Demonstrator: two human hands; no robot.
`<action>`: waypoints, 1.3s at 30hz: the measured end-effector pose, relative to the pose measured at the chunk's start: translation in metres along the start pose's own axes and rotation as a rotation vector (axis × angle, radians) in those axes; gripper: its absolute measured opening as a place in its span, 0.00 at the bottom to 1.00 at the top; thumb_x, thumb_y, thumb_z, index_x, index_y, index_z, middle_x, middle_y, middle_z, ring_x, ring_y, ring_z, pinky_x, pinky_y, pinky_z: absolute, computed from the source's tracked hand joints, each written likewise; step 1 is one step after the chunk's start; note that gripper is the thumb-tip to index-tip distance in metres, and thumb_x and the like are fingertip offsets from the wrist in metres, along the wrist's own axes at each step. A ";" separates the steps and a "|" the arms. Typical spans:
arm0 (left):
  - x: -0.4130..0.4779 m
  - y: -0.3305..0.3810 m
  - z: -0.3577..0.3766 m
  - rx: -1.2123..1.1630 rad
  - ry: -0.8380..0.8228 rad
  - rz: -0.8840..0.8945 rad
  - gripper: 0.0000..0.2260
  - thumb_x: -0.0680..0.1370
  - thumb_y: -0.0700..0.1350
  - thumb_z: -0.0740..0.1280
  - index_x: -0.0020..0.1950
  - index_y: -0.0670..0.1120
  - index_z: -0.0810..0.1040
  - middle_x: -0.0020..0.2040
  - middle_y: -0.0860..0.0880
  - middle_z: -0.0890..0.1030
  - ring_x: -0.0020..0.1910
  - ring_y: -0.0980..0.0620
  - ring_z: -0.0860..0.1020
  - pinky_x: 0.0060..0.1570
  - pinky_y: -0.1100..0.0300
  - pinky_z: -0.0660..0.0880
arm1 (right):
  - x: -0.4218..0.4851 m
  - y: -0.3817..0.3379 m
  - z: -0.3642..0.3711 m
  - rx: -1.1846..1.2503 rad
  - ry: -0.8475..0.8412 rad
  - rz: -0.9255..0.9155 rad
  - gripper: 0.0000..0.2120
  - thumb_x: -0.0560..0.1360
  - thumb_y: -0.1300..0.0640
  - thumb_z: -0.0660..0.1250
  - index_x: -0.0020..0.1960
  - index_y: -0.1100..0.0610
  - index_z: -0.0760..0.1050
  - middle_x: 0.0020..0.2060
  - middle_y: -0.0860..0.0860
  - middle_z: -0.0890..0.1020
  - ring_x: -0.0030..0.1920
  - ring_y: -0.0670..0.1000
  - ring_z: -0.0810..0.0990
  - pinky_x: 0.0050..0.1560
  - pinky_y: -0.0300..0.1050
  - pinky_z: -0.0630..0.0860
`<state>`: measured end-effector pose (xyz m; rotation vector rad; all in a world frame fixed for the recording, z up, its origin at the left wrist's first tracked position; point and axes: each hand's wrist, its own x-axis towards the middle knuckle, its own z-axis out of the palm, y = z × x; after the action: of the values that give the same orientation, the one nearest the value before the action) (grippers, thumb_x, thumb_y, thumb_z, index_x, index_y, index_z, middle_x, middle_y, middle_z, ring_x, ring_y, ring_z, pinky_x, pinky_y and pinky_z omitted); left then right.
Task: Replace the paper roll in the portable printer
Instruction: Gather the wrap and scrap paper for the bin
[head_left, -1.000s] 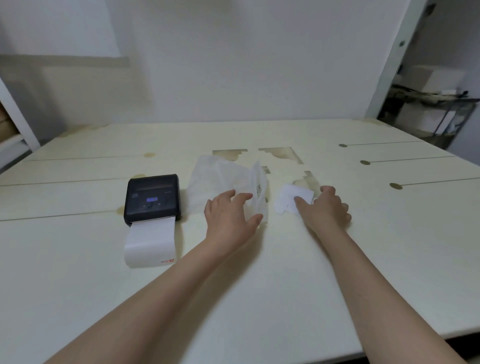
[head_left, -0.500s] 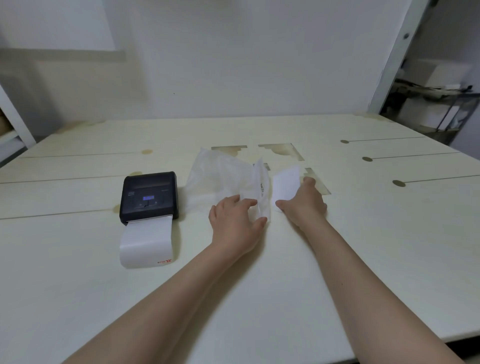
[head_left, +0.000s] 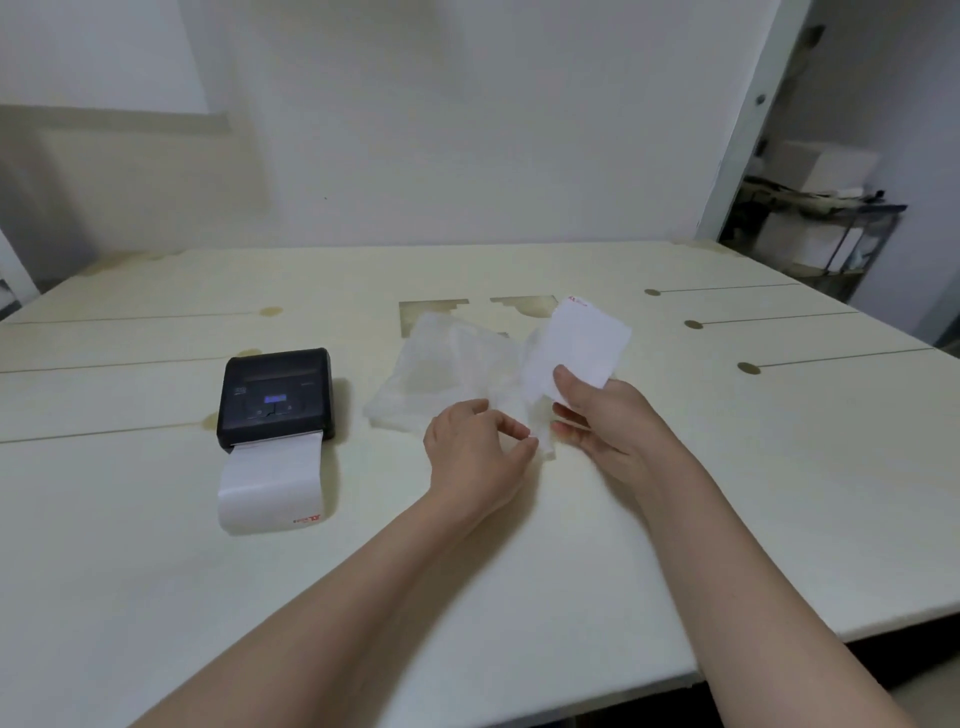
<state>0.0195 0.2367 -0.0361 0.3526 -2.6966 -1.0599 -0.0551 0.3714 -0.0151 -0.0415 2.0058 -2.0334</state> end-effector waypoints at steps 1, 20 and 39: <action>-0.004 0.004 0.003 -0.016 -0.006 0.014 0.06 0.75 0.55 0.69 0.48 0.56 0.83 0.72 0.47 0.72 0.75 0.49 0.64 0.74 0.49 0.56 | -0.002 0.000 -0.001 -0.022 0.007 -0.003 0.08 0.76 0.50 0.69 0.51 0.53 0.80 0.50 0.47 0.84 0.51 0.49 0.82 0.55 0.47 0.79; -0.032 0.042 -0.005 -0.104 0.158 -0.104 0.30 0.78 0.53 0.65 0.77 0.45 0.59 0.73 0.40 0.68 0.73 0.39 0.66 0.70 0.45 0.63 | -0.083 0.011 -0.085 -0.052 0.150 -0.174 0.24 0.67 0.59 0.71 0.63 0.49 0.74 0.56 0.49 0.84 0.56 0.52 0.83 0.60 0.57 0.78; -0.173 0.142 0.126 -0.118 -0.278 0.496 0.15 0.77 0.49 0.66 0.64 0.56 0.74 0.53 0.52 0.82 0.46 0.51 0.81 0.49 0.53 0.78 | -0.212 0.111 -0.238 -0.056 0.555 -0.028 0.09 0.74 0.66 0.68 0.44 0.51 0.78 0.43 0.48 0.83 0.43 0.48 0.81 0.43 0.42 0.77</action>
<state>0.1267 0.4696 -0.0489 -0.4953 -2.7088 -1.1645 0.1166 0.6507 -0.0943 0.5420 2.3791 -2.1760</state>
